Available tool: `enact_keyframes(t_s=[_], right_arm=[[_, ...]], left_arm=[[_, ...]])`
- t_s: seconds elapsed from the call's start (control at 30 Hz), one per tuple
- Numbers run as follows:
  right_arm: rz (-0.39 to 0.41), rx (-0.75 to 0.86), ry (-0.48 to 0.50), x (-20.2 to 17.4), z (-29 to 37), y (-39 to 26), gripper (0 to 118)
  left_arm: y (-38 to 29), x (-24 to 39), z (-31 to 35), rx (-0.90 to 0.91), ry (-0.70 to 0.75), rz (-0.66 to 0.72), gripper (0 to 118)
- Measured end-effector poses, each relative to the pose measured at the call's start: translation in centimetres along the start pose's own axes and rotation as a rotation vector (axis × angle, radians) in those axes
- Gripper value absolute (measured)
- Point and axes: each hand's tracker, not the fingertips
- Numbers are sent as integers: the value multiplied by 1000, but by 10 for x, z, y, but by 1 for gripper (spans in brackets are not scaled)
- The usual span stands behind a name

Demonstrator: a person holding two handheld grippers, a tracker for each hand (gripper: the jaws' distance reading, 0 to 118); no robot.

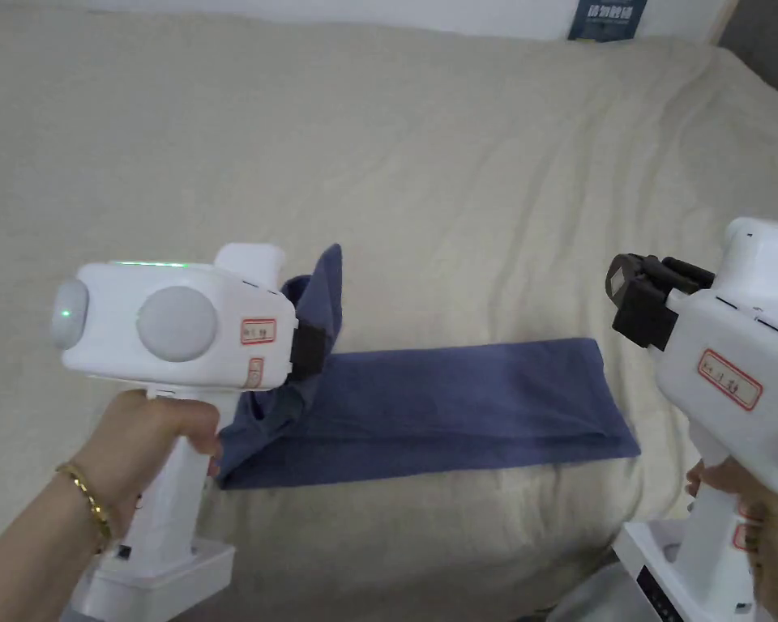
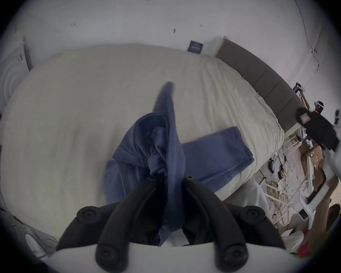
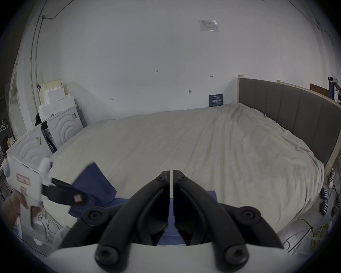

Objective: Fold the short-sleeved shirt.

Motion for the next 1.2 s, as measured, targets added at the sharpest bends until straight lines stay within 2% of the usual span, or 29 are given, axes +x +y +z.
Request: enact_keyframes(t_s=[0.2,0.23,0.27,0.3,0.33,0.37,0.4,0.53,0.6,0.63,0.7,0.73,0.8,0.83,0.87,1.0,1.2], right_arm=[[-34,17,-43,20,12,-1,7],[-41,17,-48,23,13,-2,7],[-47,17,-52,26,15,-2,7],[-52,16,-58,29,16,-3,7],[-55,15,-62,32,18,-4,7],[-57,14,-68,33,19,-5,7],[-60,12,-73,35,19,-6,7],[-71,2,-78,40,20,-8,7],[-71,-1,-75,41,20,-9,7],[-71,-1,-71,41,20,-9,7],[-71,-1,-63,41,20,-8,7],[-67,-2,-60,41,20,-7,7],[-52,3,-58,40,20,-5,7],[-48,4,-57,40,20,-4,7],[-46,5,-54,40,20,-3,7],[-45,1,-51,39,19,-2,7],[-37,-15,-59,42,21,-5,7]], left_arm=[[-12,36,-71,-101,98,-5,14],[-14,42,-80,-116,124,-18,17],[-16,46,-87,-124,134,-34,27],[-14,44,-104,-131,110,-38,45],[-15,45,-109,-147,54,-31,73],[-16,47,-113,-149,-12,-1,89],[-16,50,-114,-151,-50,26,96],[-7,61,-91,-77,-93,77,95],[1,58,-71,-9,-113,73,93],[5,53,-60,41,-111,62,87],[10,47,-32,128,-41,16,80],[11,41,-22,158,8,-1,80],[9,28,-9,203,98,-19,54],[6,23,-10,207,124,-25,26],[2,18,-12,191,159,-21,3],[-21,10,-37,97,113,17,0],[-52,38,-84,-37,125,-52,0]])
